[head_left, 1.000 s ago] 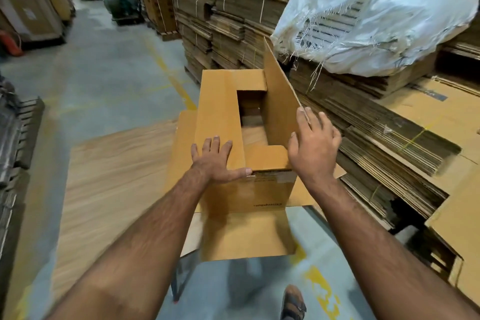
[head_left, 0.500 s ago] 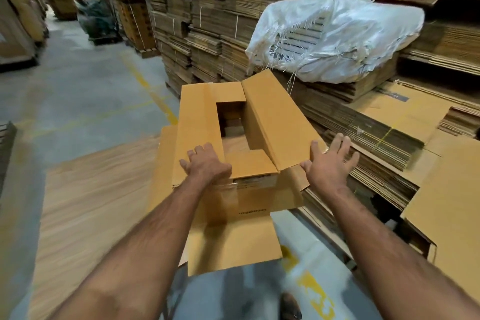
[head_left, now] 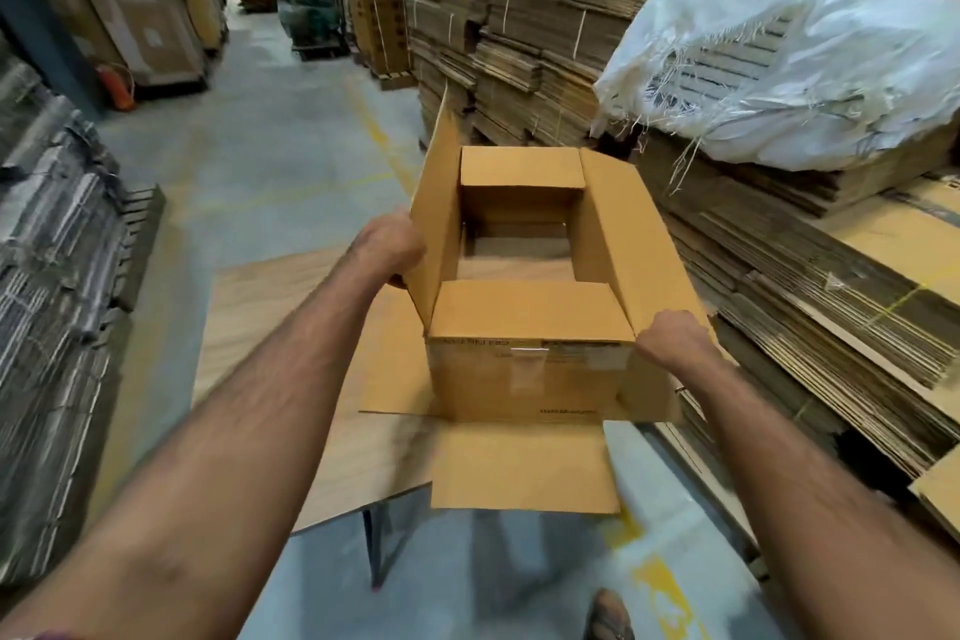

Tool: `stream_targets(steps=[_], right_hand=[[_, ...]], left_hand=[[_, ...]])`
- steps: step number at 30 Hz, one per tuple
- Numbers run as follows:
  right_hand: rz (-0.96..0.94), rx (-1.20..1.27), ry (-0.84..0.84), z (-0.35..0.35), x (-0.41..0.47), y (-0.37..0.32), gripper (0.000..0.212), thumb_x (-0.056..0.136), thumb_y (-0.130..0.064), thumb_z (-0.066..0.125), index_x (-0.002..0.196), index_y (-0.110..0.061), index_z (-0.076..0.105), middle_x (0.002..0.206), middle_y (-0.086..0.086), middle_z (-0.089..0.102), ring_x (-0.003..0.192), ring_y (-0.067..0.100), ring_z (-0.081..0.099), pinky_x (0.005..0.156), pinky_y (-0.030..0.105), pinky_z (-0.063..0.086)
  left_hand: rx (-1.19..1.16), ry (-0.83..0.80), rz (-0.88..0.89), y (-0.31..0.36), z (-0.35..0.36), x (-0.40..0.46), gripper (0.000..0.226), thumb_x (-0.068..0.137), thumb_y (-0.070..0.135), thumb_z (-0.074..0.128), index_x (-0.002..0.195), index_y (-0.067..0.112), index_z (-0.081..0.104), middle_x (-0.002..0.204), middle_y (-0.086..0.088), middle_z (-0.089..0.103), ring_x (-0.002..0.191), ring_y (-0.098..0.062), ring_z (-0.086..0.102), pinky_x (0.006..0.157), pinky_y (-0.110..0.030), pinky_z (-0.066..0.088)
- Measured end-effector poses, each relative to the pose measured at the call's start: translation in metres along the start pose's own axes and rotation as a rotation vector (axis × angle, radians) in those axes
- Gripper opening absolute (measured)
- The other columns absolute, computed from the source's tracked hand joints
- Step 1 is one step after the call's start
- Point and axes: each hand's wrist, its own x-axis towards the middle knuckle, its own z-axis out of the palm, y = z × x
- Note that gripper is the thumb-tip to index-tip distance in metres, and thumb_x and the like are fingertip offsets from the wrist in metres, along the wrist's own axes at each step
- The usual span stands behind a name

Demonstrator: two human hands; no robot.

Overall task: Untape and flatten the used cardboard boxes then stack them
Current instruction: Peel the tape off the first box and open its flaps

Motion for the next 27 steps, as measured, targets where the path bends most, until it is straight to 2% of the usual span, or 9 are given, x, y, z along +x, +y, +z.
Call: stream_targets(steps=[4,8,11,14,16,18,20,24,27], right_hand=[[-0.016,0.043,0.016,0.003,0.000,0.005,0.028,0.093,-0.021,0.050,0.109,-0.001,0.063,0.100,0.014,0.062,0.091,0.030,0.062,0.070,0.036,0.053],[-0.025,0.004,-0.008,0.000,0.000,0.011,0.026,0.094,-0.019,0.050,0.111,-0.003,0.062,0.106,0.015,0.063,0.096,0.030,0.063,0.078,0.039,0.056],[-0.041,-0.011,-0.029,-0.003,0.003,0.015,0.025,0.093,-0.020,0.056,0.111,-0.003,0.062,0.108,0.013,0.064,0.097,0.028,0.064,0.084,0.040,0.058],[-0.060,-0.014,-0.032,-0.002,0.007,0.019,0.022,0.092,-0.021,0.058,0.106,-0.004,0.064,0.105,0.011,0.065,0.093,0.027,0.065,0.083,0.041,0.059],[-0.061,-0.043,-0.030,-0.006,0.008,0.017,0.020,0.092,-0.020,0.056,0.104,-0.005,0.064,0.104,0.011,0.065,0.091,0.026,0.065,0.083,0.040,0.059],[-0.050,-0.084,-0.007,-0.011,0.006,0.011,0.022,0.094,-0.019,0.053,0.107,-0.005,0.063,0.109,0.011,0.063,0.095,0.027,0.062,0.085,0.041,0.057],[-0.057,-0.148,0.040,-0.015,0.001,0.000,0.027,0.095,-0.021,0.052,0.117,-0.006,0.059,0.121,0.013,0.053,0.108,0.030,0.055,0.092,0.041,0.051],[-0.246,-0.159,0.188,-0.004,-0.009,-0.031,0.045,0.096,-0.030,0.049,0.137,-0.013,0.045,0.134,0.014,0.045,0.122,0.032,0.047,0.103,0.048,0.039],[-0.371,-0.072,0.068,0.012,-0.013,-0.056,0.060,0.100,-0.043,0.044,0.151,-0.016,0.029,0.156,0.016,0.028,0.141,0.034,0.032,0.114,0.051,0.031]], left_hand=[[-0.212,-0.094,-0.140,-0.034,-0.016,-0.005,0.016,0.100,0.011,0.041,0.095,0.000,0.052,0.077,-0.019,0.060,0.049,-0.024,0.064,0.044,-0.031,0.054],[-0.042,-0.268,-0.226,-0.063,-0.022,0.004,0.029,0.103,0.024,0.041,0.099,0.001,0.057,0.072,-0.016,0.068,0.048,-0.017,0.052,0.042,-0.020,0.035],[0.072,-0.297,-0.317,-0.075,-0.019,0.004,0.039,0.104,0.036,0.041,0.087,0.004,0.054,0.065,-0.012,0.059,0.047,-0.016,0.046,0.038,-0.017,0.032],[0.258,-0.238,-0.300,-0.080,-0.008,0.001,0.034,0.104,0.030,0.043,0.089,0.001,0.053,0.074,-0.017,0.056,0.059,-0.027,0.055,0.050,-0.027,0.045],[0.330,-0.226,-0.249,-0.083,0.003,0.004,0.027,0.101,0.020,0.049,0.116,0.000,0.060,0.108,-0.022,0.064,0.095,-0.037,0.065,0.073,-0.037,0.051],[0.331,-0.196,-0.278,-0.085,0.015,0.008,0.047,0.103,0.027,0.043,0.139,-0.003,0.045,0.138,-0.022,0.052,0.127,-0.038,0.050,0.098,-0.041,0.043],[0.289,-0.109,-0.343,-0.086,0.023,0.013,0.070,0.102,0.049,0.026,0.150,-0.003,0.024,0.152,-0.024,0.034,0.138,-0.040,0.034,0.110,-0.043,0.031],[0.423,-0.120,-0.221,-0.077,0.026,0.015,0.058,0.092,0.032,0.049,0.143,0.007,0.034,0.140,-0.024,0.036,0.127,-0.042,0.042,0.102,-0.047,0.041],[0.559,-0.110,-0.160,-0.066,0.021,0.007,0.051,0.091,0.028,0.055,0.136,0.015,0.036,0.135,-0.018,0.034,0.121,-0.036,0.043,0.094,-0.045,0.046]])
